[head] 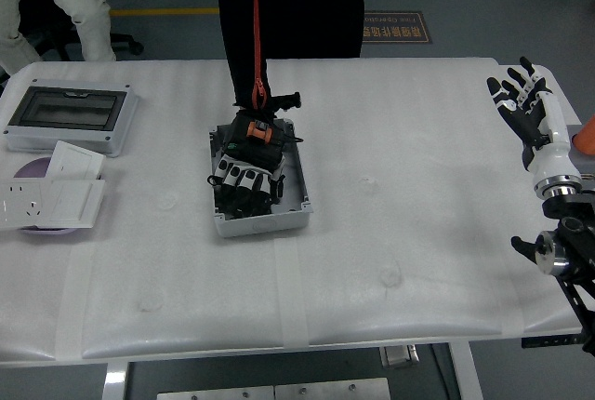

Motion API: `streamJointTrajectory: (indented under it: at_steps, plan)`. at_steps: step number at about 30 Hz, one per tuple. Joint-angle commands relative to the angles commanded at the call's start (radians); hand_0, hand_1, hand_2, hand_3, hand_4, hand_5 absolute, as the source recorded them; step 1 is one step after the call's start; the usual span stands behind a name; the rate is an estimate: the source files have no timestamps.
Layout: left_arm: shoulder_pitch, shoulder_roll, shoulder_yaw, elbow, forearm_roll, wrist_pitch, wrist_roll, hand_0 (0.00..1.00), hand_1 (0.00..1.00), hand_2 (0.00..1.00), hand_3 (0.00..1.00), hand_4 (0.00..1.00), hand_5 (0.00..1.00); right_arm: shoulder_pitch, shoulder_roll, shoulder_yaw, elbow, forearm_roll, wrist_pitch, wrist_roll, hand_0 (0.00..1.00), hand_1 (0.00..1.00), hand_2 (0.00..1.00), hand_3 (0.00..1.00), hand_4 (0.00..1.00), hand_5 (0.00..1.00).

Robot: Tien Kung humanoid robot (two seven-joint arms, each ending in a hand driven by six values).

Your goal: Pick up the battery,place it into the box

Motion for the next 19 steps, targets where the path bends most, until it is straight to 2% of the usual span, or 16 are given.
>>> streamJointTrajectory:
  at_steps: [8, 14, 19]
  plan:
    - [-0.010, 0.018, 0.002, 0.001, -0.005, 0.003, -0.007, 0.532, 0.556, 0.484, 0.477, 0.019, 0.002, -0.009, 0.008, 0.024, 0.013, -0.009, -0.002, -0.008, 0.998, 0.867, 0.862, 0.924, 0.839, 0.510]
    - [0.002, 0.012, 0.001, -0.001, -0.003, 0.002, 0.000, 0.532, 0.556, 0.487, 0.477, 0.018, 0.002, -0.040, -0.006, 0.075, 0.051, -0.060, 0.001, -0.023, 0.998, 0.860, 0.862, 0.916, 0.834, 0.496]
    - [-0.003, 0.008, 0.010, 0.001, -0.014, 0.005, -0.007, 0.533, 0.557, 0.490, 0.477, 0.019, 0.002, -0.039, -0.008, 0.093, 0.052, -0.073, 0.003, -0.026, 0.998, 0.861, 0.866, 0.914, 0.837, 0.516]
